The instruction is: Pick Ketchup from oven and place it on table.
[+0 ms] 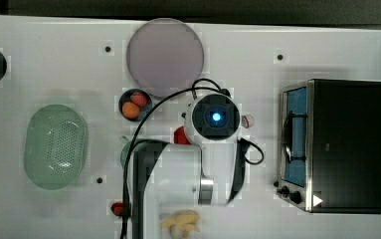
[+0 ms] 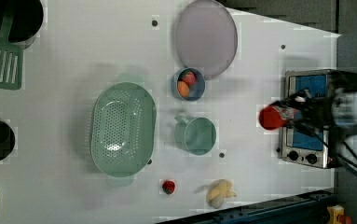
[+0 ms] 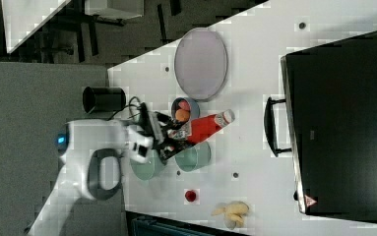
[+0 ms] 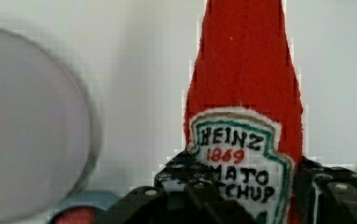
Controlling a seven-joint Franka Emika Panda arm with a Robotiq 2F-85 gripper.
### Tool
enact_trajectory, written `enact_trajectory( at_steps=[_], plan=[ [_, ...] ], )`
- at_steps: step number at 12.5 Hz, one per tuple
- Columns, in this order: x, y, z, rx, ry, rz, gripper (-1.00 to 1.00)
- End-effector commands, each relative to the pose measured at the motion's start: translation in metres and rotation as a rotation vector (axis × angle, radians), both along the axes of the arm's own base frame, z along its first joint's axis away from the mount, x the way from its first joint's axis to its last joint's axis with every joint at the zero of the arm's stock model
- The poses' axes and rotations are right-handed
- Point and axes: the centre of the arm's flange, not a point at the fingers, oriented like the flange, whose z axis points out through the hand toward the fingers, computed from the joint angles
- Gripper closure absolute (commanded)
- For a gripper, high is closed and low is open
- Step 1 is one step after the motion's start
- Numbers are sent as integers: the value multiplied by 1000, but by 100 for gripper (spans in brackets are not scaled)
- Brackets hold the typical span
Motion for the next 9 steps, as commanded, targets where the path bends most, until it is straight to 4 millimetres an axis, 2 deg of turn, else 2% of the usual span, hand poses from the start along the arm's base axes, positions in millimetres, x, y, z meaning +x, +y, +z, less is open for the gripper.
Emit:
enact_trajectory(
  at_steps=[1,4,9],
  plan=[
    [-4,-16,-76,-18,46,-65,-1],
    [-3,-16,-127,-20,38,-64,-1],
    [2,-15,-123,-21,-1,-62,-3]
  ],
)
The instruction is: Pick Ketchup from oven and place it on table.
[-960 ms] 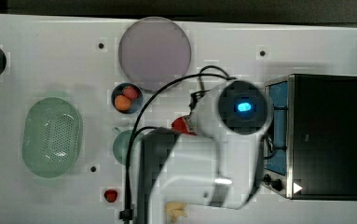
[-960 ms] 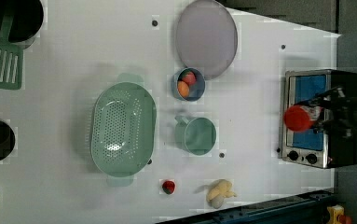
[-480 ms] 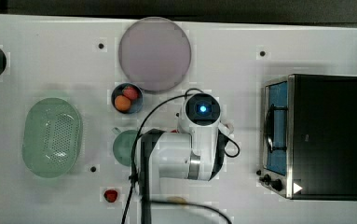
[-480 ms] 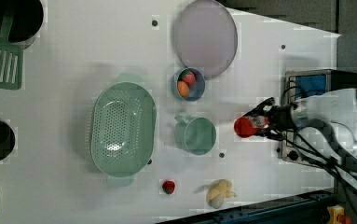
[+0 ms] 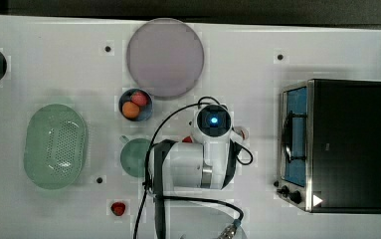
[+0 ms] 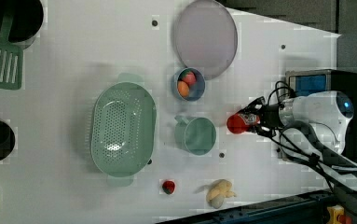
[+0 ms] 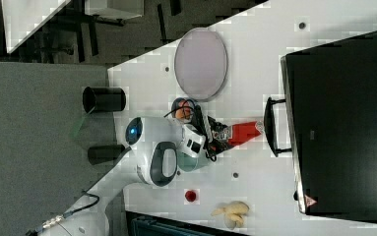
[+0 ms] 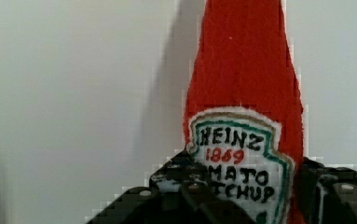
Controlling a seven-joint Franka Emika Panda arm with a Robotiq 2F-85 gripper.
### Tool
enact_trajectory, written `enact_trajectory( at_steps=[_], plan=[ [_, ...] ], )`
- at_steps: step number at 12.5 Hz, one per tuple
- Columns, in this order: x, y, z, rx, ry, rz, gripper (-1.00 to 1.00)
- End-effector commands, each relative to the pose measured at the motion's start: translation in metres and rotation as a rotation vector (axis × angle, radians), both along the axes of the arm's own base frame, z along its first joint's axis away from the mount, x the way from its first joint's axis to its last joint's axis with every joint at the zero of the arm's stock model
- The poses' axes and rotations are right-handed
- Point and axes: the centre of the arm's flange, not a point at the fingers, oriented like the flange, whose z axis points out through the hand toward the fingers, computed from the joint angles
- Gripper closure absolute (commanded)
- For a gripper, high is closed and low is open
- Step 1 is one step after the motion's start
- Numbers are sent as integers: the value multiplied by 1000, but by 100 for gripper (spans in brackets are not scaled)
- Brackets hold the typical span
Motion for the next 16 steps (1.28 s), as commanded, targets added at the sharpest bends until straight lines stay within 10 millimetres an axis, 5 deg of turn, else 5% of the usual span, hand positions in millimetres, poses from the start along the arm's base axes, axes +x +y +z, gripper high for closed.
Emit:
enact_trajectory(
  at_steps=[1,3,4,8,14,16],
  plan=[
    [15,4,31,-1,-74,-19,-26],
    [20,6,44,-2,-105,-15,-77],
    [28,7,67,-2,-136,-12,-99],
    [48,7,171,0,-170,-13,-100],
    [43,1,377,0,-189,-20,-100],
    [33,5,403,4,-127,-13,-100]
  ],
)
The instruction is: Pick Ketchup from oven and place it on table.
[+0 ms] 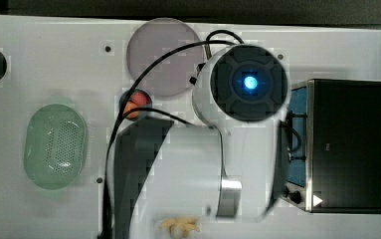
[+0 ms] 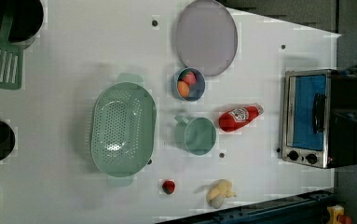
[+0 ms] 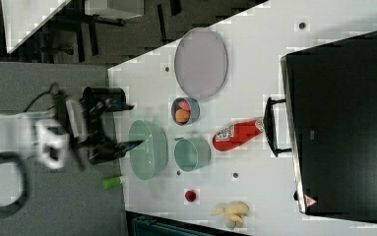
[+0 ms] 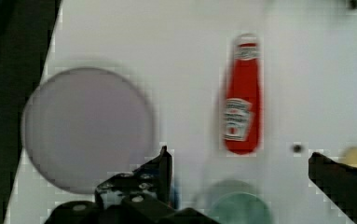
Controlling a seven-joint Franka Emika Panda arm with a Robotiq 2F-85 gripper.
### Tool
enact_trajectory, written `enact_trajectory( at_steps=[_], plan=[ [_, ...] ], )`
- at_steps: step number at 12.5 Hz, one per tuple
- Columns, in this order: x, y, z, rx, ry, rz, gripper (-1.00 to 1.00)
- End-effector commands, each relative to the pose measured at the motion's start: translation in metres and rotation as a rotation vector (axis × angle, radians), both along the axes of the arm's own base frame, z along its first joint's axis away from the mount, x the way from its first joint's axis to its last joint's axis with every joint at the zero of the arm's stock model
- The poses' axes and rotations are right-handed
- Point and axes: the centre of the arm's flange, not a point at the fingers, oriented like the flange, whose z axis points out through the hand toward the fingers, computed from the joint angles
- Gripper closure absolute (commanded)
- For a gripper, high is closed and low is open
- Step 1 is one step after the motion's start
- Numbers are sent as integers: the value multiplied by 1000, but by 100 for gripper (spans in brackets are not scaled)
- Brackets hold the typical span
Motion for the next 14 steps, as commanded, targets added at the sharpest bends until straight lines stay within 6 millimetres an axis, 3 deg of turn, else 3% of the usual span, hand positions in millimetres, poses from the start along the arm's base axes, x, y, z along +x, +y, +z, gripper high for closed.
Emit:
enact_trajectory(
  at_steps=[1,14],
  plan=[
    [0,-3,28,13,14,-35,-100],
    [3,-3,27,13,10,-35,-100]
  ],
)
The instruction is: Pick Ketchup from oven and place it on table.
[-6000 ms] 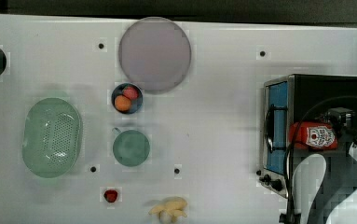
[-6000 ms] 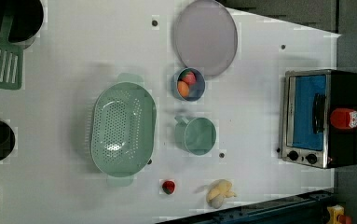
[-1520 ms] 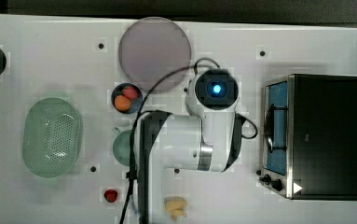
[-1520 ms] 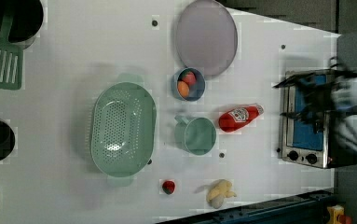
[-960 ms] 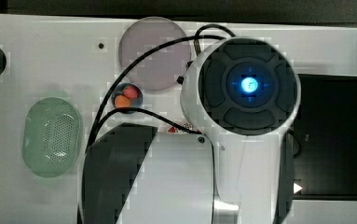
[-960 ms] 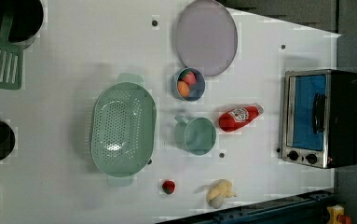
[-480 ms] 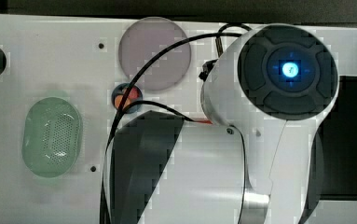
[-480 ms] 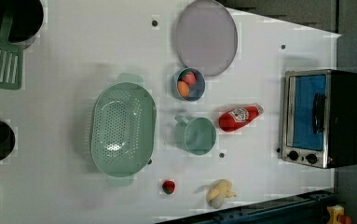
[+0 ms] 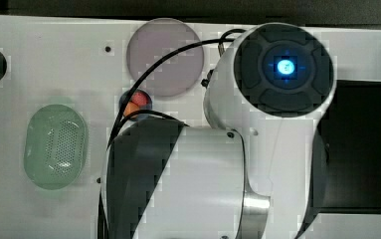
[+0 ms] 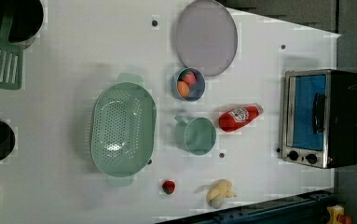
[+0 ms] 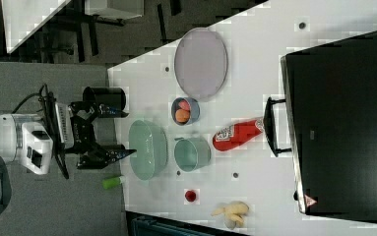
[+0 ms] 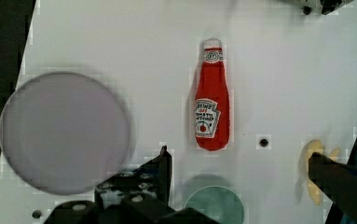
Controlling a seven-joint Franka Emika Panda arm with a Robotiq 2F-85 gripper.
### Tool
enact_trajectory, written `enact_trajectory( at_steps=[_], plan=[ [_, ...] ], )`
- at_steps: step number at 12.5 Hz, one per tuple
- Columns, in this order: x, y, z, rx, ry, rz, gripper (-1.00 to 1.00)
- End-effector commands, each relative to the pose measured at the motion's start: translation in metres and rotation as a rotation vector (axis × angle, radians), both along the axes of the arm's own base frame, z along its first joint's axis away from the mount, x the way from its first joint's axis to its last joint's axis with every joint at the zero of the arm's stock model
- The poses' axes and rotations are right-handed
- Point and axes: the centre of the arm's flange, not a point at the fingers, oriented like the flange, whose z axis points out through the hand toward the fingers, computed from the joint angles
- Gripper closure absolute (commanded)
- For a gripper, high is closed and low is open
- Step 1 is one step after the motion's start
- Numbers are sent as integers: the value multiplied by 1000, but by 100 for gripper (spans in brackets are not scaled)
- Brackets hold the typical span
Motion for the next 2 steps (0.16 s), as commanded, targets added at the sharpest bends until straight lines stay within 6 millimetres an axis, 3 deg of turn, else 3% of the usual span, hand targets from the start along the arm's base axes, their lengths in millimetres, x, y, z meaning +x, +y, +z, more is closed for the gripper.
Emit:
enact_trajectory(
  at_steps=[1,2],
  plan=[
    [0,9,21,-12,-53,-4,-100],
    [0,9,21,-12,-52,-4,-100]
  ],
)
